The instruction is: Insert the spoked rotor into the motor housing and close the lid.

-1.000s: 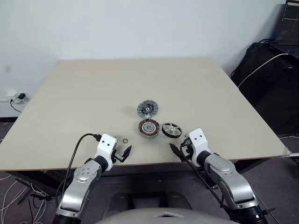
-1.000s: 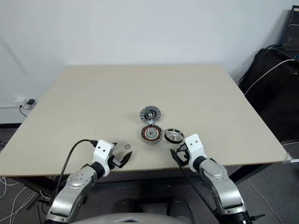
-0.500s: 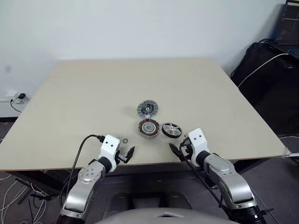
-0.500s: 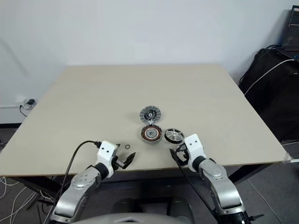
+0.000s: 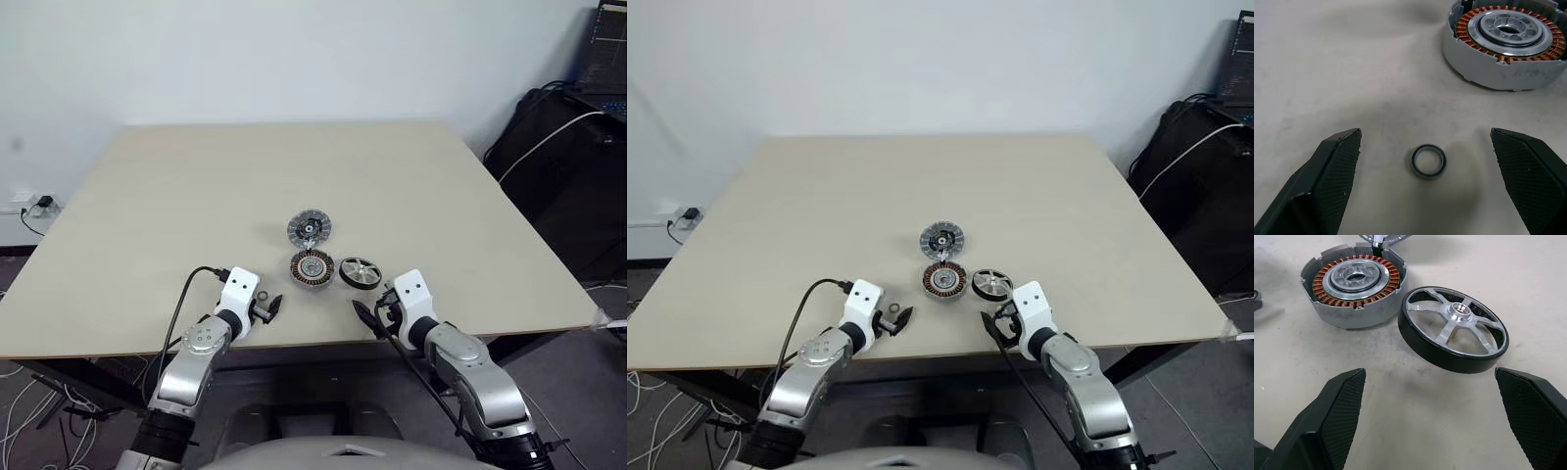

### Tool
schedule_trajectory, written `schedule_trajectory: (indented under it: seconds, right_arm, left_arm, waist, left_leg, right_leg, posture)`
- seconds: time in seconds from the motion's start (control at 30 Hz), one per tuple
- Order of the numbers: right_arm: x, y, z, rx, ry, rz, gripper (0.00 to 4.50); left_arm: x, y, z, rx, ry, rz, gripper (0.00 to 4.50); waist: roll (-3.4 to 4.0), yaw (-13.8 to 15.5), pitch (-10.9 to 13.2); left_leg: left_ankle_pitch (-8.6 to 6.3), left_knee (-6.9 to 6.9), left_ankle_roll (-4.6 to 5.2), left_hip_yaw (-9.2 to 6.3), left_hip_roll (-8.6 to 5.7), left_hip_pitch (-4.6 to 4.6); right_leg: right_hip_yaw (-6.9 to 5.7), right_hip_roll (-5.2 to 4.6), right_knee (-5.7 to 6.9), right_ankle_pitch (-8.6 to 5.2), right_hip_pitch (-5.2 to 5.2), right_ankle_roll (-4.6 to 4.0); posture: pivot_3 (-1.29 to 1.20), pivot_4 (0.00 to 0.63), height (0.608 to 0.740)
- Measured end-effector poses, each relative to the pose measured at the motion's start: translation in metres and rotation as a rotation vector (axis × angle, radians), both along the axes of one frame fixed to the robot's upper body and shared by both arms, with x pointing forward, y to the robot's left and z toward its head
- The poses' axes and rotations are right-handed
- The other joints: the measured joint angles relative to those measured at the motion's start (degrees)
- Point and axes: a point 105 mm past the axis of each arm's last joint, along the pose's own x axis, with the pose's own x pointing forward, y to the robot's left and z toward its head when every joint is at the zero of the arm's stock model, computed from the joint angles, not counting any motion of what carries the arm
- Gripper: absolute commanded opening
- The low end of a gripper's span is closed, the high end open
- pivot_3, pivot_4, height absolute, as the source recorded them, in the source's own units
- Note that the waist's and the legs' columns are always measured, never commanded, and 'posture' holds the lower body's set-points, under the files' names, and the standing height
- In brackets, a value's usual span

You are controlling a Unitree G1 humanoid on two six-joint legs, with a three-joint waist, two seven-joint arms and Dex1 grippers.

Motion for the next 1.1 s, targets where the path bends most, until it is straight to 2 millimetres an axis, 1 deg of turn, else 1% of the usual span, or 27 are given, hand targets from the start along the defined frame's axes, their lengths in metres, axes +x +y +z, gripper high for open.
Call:
schedule_trajectory:
  seconds: [0.1, 0.17, 0.27, 0.53, 0.57, 0.6, 0.73, 0.83, 0.9, 0.97, 1.03, 1.1]
  right_arm:
    - [0.0, 0.0, 0.0, 0.002, -0.006, -0.004, 4.5]
    - [0.0, -0.001, 0.0, 0.0, -0.006, -0.013, 4.5]
    - [0.0, 0.0, 0.0, 0.004, -0.006, -0.017, 4.5]
    - [-0.003, -0.003, -0.003, 0.007, 0.003, -0.036, 4.5]
    - [-0.003, -0.003, -0.003, 0.008, 0.003, -0.036, 4.5]
    - [-0.002, -0.003, -0.003, 0.008, 0.002, -0.036, 4.5]
    - [-0.002, -0.003, -0.002, 0.008, 0.001, -0.036, 4.5]
    - [0.0, -0.003, -0.001, 0.007, -0.006, -0.035, 4.5]
    - [0.002, -0.004, 0.0, 0.006, -0.01, -0.036, 4.5]
    - [0.004, -0.003, 0.001, 0.007, -0.014, -0.034, 4.5]
    - [0.005, -0.002, 0.002, 0.007, -0.018, -0.032, 4.5]
    - [0.006, -0.002, 0.002, 0.007, -0.02, -0.03, 4.5]
  left_arm:
    - [-0.003, -0.003, -0.007, -0.002, 0.041, -0.023, 4.45]
    - [-0.001, -0.005, -0.008, 0.001, 0.058, -0.031, 4.45]
    - [-0.002, -0.004, -0.009, 0.029, 0.077, -0.036, 3.89]
    - [-0.013, -0.003, -0.008, 0.062, 0.095, -0.044, 1.21]
    - [-0.015, -0.003, -0.008, 0.064, 0.097, -0.044, 0.89]
    - [-0.017, -0.002, -0.007, 0.069, 0.098, -0.04, 0.66]
    - [-0.022, 0.002, -0.006, 0.081, 0.103, -0.032, 0.67]
    - [-0.023, 0.003, -0.002, 0.055, 0.104, -0.018, 0.67]
    - [-0.019, -0.004, 0.006, -0.002, 0.084, -0.016, 0.67]
    - [-0.01, -0.013, 0.018, -0.045, 0.042, -0.026, 0.67]
    - [0.008, -0.029, 0.042, -0.106, -0.044, -0.055, 0.67]
    - [0.021, -0.043, 0.06, -0.147, -0.111, -0.094, 0.67]
  waist:
    - [0.0, -0.03, 0.0]
    - [0.02, -0.01, -0.04]
    - [0.07, -0.03, -0.16]
    - [0.03, -0.28, -0.3]
    - [0.02, -0.27, -0.3]
    - [0.02, -0.28, -0.3]
    - [0.02, -0.27, -0.29]
    - [-0.04, -0.19, -0.21]
    - [-0.12, 0.02, -0.11]
    - [-0.12, 0.46, -0.1]
    - [-0.14, 0.8, -0.09]
    - [-0.12, 0.79, -0.11]
  left_leg:
    - [0.0, 0.0, 0.0, 0.0, 0.0, 0.0]
    - [0.0, 0.0, 0.0, 0.0, 0.0, 0.0]
    - [0.0, 0.0, 0.0, -0.01, 0.0, 0.1]
    - [0.0, -0.02, -0.03, 0.0, 0.07, 0.23]
    - [0.0, -0.03, -0.04, -0.01, 0.08, 0.23]
    - [0.0, -0.03, -0.04, -0.01, 0.08, 0.23]
    - [0.0, -0.05, -0.05, 0.0, 0.08, 0.22]
    - [0.0, -0.04, -0.04, 0.0, 0.08, 0.2]
    - [0.01, -0.02, -0.04, -0.01, 0.06, 0.15]
    - [0.01, 0.0, -0.03, -0.04, 0.01, 0.1]
    - [0.01, 0.03, -0.03, -0.04, -0.01, 0.05]
    - [0.01, 0.03, -0.01, -0.01, -0.02, 0.05]
  right_leg:
    - [0.0, 0.0, 0.0, 0.0, -0.01, 0.0]
    - [0.0, 0.0, 0.0, 0.0, 0.01, 0.0]
    - [0.02, -0.02, 0.01, 0.0, 0.08, 0.0]
    - [0.05, -0.2, 0.03, -0.01, 0.12, -0.01]
    - [0.05, -0.2, 0.03, -0.01, 0.12, -0.01]
    - [0.05, -0.2, 0.03, -0.01, 0.12, -0.02]
    - [0.06, -0.21, 0.03, -0.02, 0.1, -0.02]
    - [0.06, -0.24, 0.03, -0.01, 0.09, -0.02]
    - [0.06, -0.27, 0.03, -0.01, 0.08, -0.02]
    - [0.04, -0.28, 0.03, -0.01, 0.08, -0.01]
    - [0.04, -0.26, 0.01, 0.0, 0.08, -0.01]
    - [0.05, -0.21, 0.0, 0.0, 0.08, -0.01]
  posture:
    - [0.0, 0.0, 0.74]
    - [0.0, 0.0, 0.74]
    - [0.0, 0.0, 0.74]
    - [0.0, 0.0, 0.74]
    - [0.0, 0.0, 0.74]
    - [0.0, 0.0, 0.74]
    - [0.0, 0.0, 0.74]
    - [0.0, 0.0, 0.74]
    - [0.0, 0.0, 0.74]
    - [0.0, 0.0, 0.74]
    - [0.0, 0.0, 0.74]
    - [0.0, 0.0, 0.74]
